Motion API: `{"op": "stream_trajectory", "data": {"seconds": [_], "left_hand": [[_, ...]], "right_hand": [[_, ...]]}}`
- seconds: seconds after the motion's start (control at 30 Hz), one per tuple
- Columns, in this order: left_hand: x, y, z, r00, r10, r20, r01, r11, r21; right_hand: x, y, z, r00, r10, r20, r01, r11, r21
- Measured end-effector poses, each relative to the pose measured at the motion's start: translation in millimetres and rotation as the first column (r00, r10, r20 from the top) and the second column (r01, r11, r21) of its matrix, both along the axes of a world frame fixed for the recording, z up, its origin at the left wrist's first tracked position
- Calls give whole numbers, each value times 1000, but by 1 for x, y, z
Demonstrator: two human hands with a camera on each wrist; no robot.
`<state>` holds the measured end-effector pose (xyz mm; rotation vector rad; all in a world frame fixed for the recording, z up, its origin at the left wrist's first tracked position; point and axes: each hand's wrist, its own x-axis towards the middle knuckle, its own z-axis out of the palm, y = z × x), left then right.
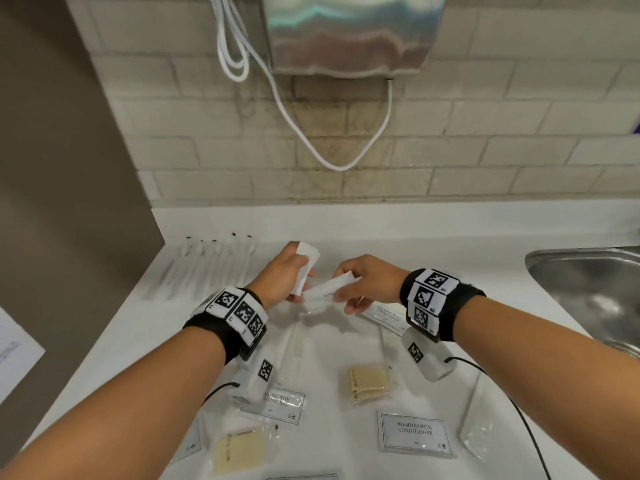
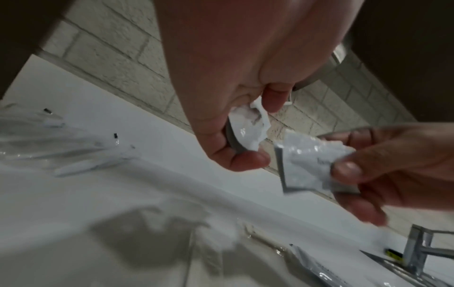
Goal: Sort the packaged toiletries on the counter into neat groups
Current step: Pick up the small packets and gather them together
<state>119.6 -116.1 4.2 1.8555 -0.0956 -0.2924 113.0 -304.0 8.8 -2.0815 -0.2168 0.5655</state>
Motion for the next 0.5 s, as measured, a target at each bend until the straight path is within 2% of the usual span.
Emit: {"op": "stream_trajectory", "data": {"seconds": [0.07,0.17,0.3,0.37,0.5], "left_hand": [[-1,-3,3,996,-88,-13,88,995,55],[-3,-8,6,970,-230,-73,237,964,119],[-4,-10,4,962,-261,-76,270,948,171],[-4,-11,-1,965,-257,-54,262,942,208],[-4,-12,-11,948,-316,-46,314,894,321]], "right_hand": [[1,7,2,995,-6,101,6,1000,-1],[7,14,2,962,-87,260,99,995,-33],[9,12,0,910,-190,369,217,976,-34],[7,10,-1,908,-135,397,178,981,-73],[2,8,-9,929,129,348,-24,957,-289]]}}
